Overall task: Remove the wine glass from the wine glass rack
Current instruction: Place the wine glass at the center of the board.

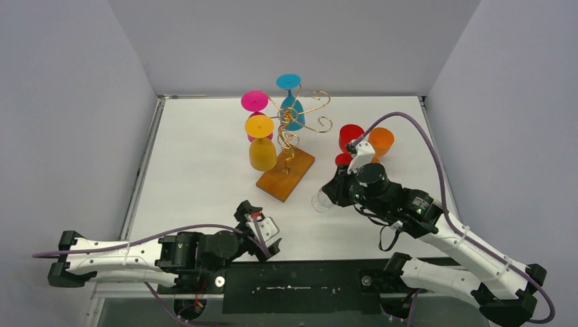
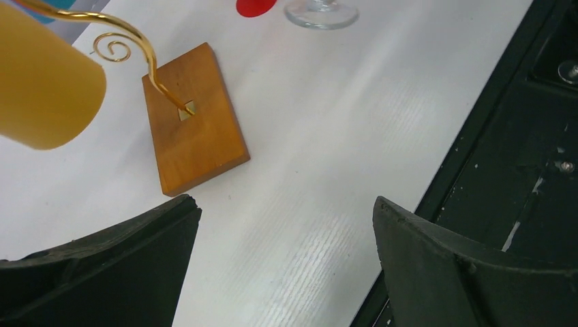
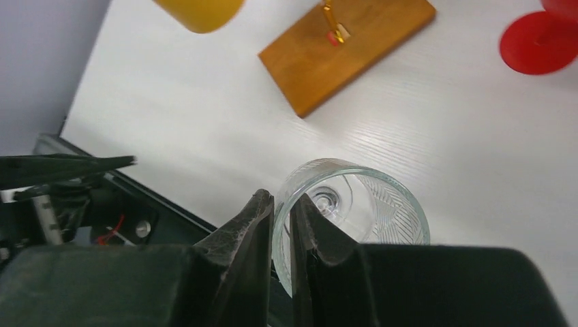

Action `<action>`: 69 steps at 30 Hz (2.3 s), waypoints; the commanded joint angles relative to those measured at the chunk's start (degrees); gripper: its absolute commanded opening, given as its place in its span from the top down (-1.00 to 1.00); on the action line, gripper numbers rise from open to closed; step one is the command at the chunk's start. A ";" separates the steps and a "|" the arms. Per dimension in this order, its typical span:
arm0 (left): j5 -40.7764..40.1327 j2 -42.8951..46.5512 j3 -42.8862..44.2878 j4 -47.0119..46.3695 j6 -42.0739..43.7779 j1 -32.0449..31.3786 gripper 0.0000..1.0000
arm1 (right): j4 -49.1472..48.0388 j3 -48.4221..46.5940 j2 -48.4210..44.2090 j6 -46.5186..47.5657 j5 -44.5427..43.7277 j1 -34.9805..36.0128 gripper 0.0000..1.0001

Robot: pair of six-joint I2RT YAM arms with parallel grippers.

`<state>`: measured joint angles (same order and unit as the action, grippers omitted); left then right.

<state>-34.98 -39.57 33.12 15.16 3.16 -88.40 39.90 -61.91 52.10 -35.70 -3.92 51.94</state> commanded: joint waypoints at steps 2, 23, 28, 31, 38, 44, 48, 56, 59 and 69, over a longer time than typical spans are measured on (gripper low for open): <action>-9.22 3.98 0.67 0.97 -8.61 0.29 -0.95 | -2.15 4.85 -5.11 -1.04 -16.56 0.29 1.00; 6.16 -0.43 1.18 5.17 -21.04 35.74 -0.95 | -1.90 12.04 -1.83 6.31 -22.43 -25.25 1.00; -2.07 9.21 -0.39 6.93 -22.97 36.54 -0.95 | -7.18 14.53 1.99 9.72 -4.08 -42.16 1.00; -5.37 16.06 -2.96 6.78 -23.35 36.54 -0.93 | -8.75 14.67 4.53 8.86 -4.30 -44.81 1.00; -7.35 16.60 -3.35 5.96 -22.26 36.53 -0.89 | -15.81 14.53 8.87 9.30 -5.92 -44.87 1.00; -5.17 8.89 -1.62 6.68 -23.59 36.54 -0.88 | -16.17 10.11 17.09 10.82 -7.69 -42.99 1.00; -5.57 7.69 -1.40 6.80 -24.08 36.54 -0.88 | -17.34 9.01 19.14 12.12 -14.39 -38.38 1.00; -6.14 9.73 -2.42 5.50 -22.67 36.54 -0.88 | -20.54 9.51 22.75 14.38 -16.81 -37.46 1.00; -5.99 9.54 -2.45 5.33 -22.54 36.53 -0.88 | -21.49 9.65 23.31 15.28 -15.24 -37.51 1.00; -6.84 9.22 -2.57 5.37 -22.73 36.57 -0.87 | -21.42 9.88 25.47 16.52 -14.04 -38.72 1.00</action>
<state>-40.49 -30.46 30.02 22.92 -19.75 -52.03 22.50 -49.52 78.11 -21.08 -16.45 14.13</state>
